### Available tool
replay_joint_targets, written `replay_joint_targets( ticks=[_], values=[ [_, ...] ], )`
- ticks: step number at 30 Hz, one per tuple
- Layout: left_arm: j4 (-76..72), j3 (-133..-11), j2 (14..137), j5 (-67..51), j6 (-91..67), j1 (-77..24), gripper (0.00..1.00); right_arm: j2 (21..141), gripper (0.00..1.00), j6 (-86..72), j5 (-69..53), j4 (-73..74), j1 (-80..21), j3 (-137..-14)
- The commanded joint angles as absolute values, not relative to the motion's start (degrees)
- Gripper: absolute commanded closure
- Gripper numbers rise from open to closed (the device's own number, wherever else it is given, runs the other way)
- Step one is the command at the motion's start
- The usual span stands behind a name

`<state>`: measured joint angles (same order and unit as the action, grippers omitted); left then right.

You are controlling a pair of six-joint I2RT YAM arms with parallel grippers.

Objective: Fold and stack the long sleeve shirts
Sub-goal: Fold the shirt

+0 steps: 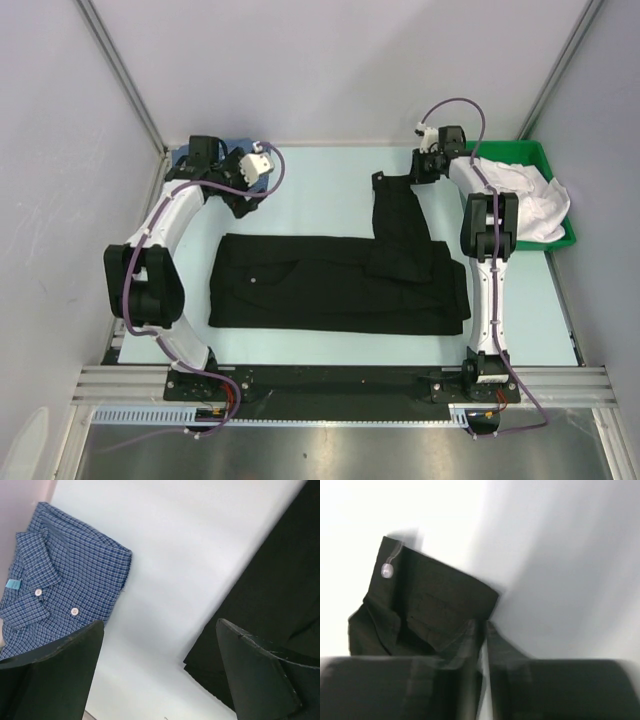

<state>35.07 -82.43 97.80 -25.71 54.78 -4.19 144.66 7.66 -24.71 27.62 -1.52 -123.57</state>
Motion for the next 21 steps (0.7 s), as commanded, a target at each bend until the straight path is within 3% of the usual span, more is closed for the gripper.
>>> replay_joint_targets(
  ticks=[1, 5, 11, 14, 21],
  values=[
    [31.29, -88.06, 96.24, -28.91, 45.12, -3.17, 0.01, 145.20, 1.00, 8.53, -27.76, 32.08, -1.58, -124.19],
    [29.54, -90.79, 94.93, -33.99, 40.00, -3.16, 0.01, 136.45, 1.00, 5.54, -35.39, 28.92, -1.05, -123.67],
    [20.04, -88.77, 90.35, -44.81, 29.19, -3.34, 0.01, 119.03, 1.00, 6.41, -43.31, 24.79, -2.90, -109.54],
    [23.02, -90.96, 90.17, -52.37, 30.76, -4.13, 0.01, 108.66, 1.00, 9.83, -45.87, 24.61, -4.56, -100.13],
    [23.38, -83.68, 85.26, -52.56, 42.17, -16.32, 0.00, 90.55, 1.00, 19.15, -49.39, 28.38, -8.17, -85.53]
  ],
)
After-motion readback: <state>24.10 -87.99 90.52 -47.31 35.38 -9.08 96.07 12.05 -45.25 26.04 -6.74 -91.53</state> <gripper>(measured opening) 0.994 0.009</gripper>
